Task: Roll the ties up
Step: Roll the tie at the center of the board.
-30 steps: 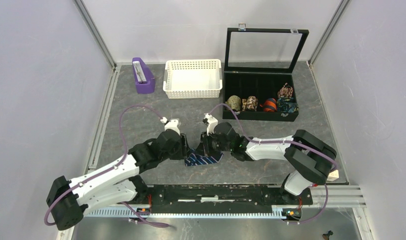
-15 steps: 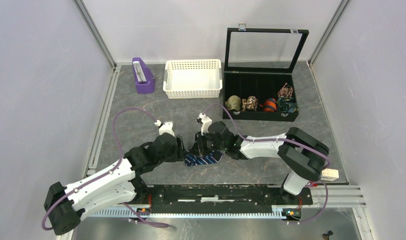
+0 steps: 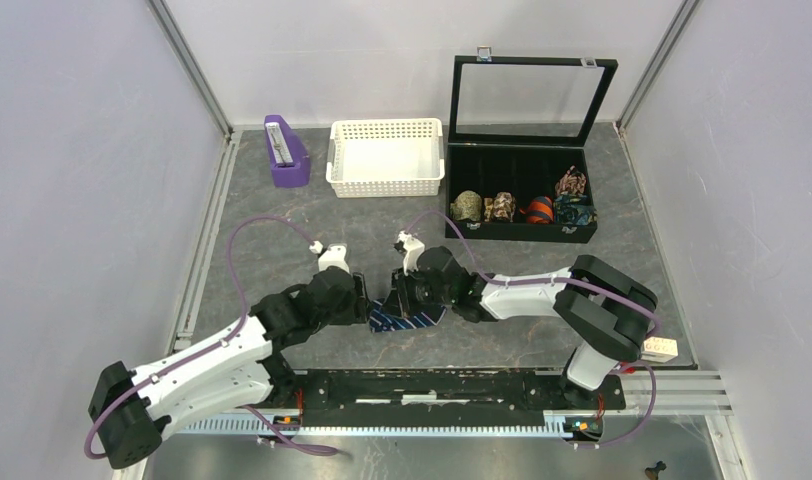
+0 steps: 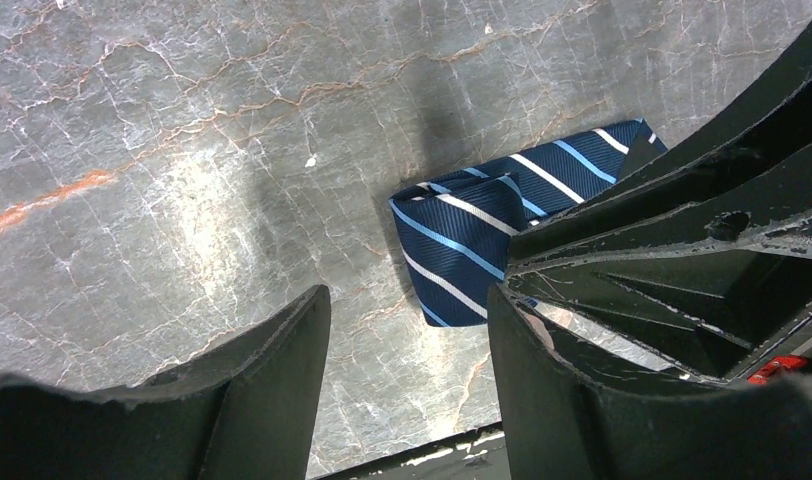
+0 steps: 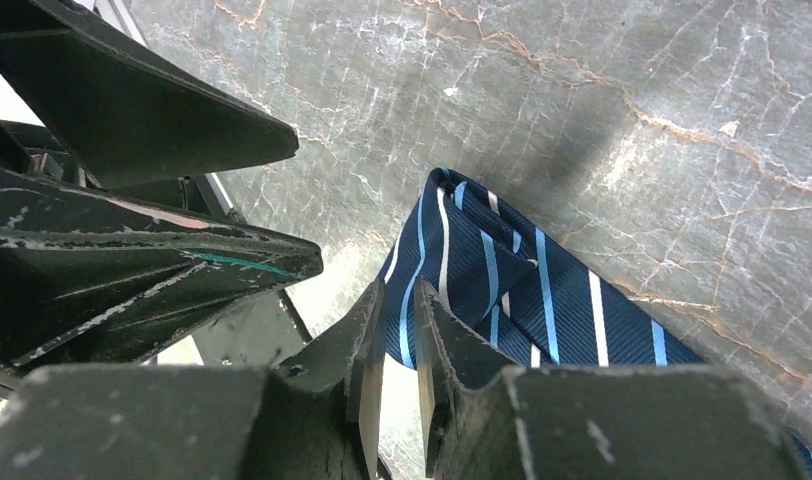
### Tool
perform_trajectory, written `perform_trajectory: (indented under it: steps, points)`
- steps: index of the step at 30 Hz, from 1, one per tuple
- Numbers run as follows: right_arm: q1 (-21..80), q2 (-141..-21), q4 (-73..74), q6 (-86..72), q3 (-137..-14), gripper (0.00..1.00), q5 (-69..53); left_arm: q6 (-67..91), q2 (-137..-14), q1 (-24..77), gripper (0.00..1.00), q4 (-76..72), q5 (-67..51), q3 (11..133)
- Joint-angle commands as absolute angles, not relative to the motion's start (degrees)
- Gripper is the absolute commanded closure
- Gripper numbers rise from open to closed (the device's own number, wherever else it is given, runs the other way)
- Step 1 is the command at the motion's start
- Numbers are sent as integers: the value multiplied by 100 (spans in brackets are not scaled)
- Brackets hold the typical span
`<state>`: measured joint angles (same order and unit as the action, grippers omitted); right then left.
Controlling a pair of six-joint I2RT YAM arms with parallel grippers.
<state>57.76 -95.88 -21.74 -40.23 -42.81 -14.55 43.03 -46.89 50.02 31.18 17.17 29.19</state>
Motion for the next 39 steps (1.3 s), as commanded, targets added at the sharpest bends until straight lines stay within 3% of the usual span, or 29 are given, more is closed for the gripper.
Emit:
perform_trajectory:
  steps: [1, 39]
  points:
    - [5808, -9603, -2436, -3985, -4203, 77, -1494, 4544, -4697, 5017, 35, 2938, 1820, 2877]
    - [5596, -9616, -2738, -3989, -3733, 78, -1517, 4394, -4526, 5010, 30, 1095, 1030, 1789]
